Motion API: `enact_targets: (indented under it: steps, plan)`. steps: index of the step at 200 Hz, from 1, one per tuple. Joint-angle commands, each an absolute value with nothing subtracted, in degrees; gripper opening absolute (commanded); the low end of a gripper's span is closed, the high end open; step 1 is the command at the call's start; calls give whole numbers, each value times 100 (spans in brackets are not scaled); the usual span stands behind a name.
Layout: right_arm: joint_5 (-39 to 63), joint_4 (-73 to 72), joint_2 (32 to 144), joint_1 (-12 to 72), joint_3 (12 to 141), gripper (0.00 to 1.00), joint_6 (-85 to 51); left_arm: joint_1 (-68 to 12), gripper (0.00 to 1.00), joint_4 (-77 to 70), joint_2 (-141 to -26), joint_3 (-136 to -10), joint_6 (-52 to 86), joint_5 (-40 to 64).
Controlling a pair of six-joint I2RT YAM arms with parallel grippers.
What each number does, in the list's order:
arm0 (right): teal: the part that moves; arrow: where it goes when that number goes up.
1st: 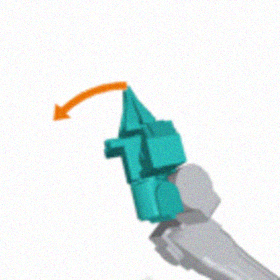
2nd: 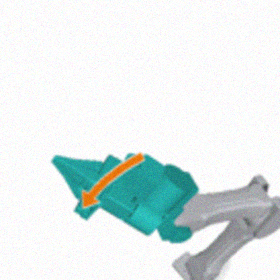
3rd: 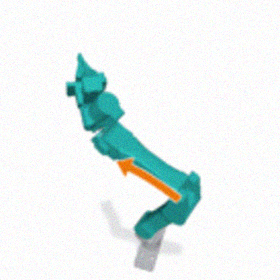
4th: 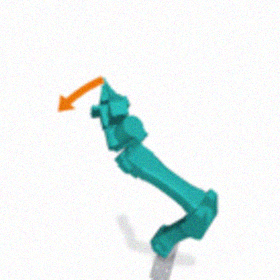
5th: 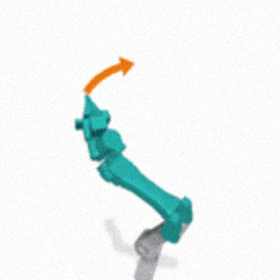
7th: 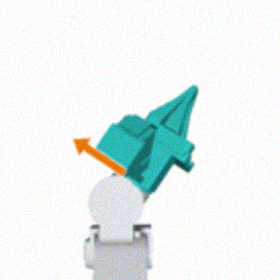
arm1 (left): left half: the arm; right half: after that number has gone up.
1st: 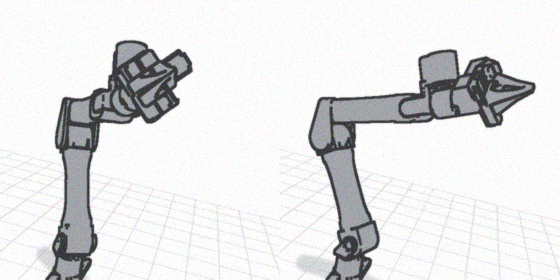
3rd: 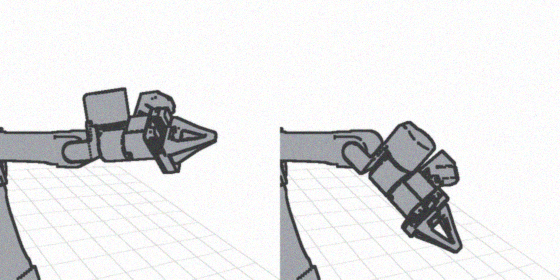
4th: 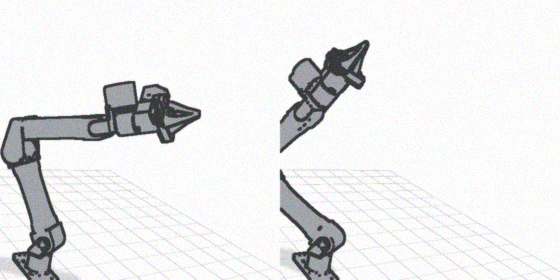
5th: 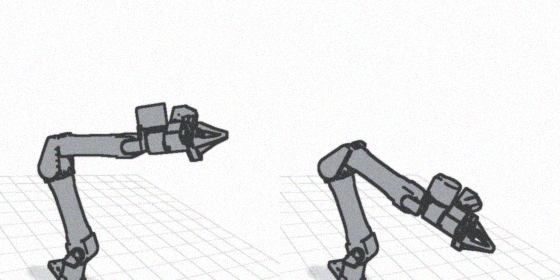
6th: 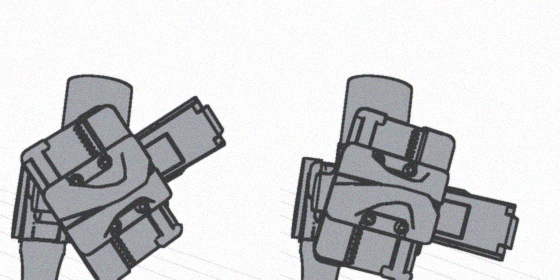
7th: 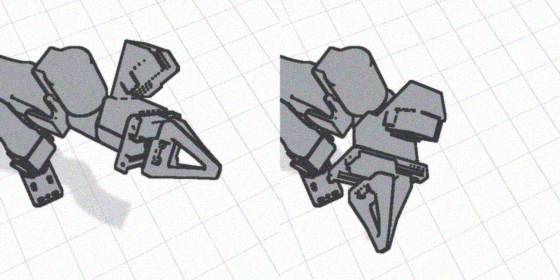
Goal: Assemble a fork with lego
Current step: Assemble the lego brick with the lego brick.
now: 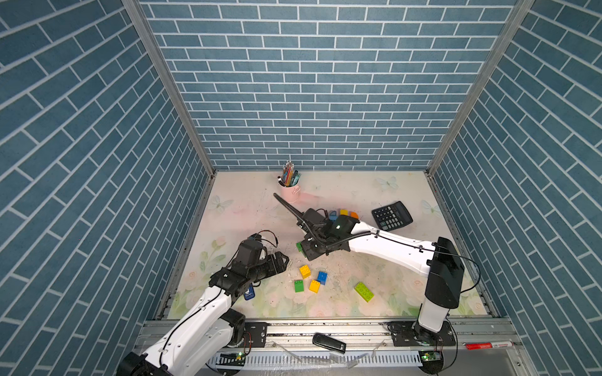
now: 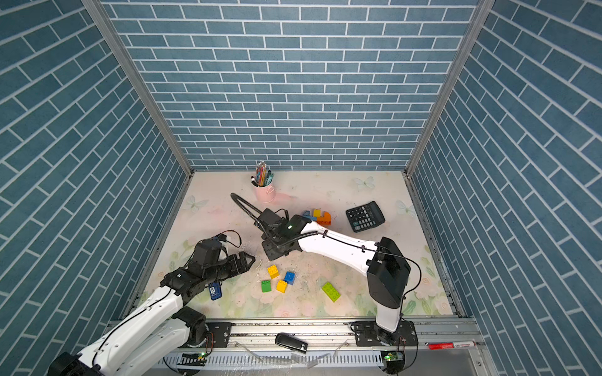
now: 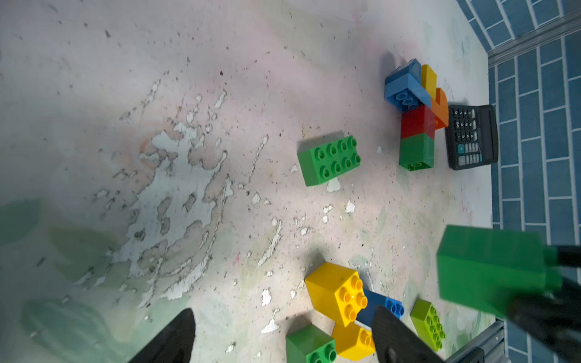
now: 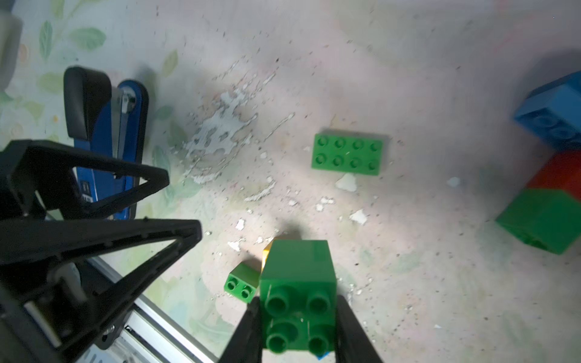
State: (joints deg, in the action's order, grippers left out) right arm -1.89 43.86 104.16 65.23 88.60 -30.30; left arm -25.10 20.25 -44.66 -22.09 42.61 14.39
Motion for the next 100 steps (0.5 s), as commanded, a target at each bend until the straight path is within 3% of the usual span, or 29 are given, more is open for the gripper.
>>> enact_targets:
  steps: [1,100]
  plan:
    - [-482,4606,10562,6704,8792,12,-3569,-2785,88,2163,-4414,-2072,4477,1133]
    - [-960,4649,11028,7147,8856,11,-4183,-2902,88,2121,-4096,-1787,4666,1089]
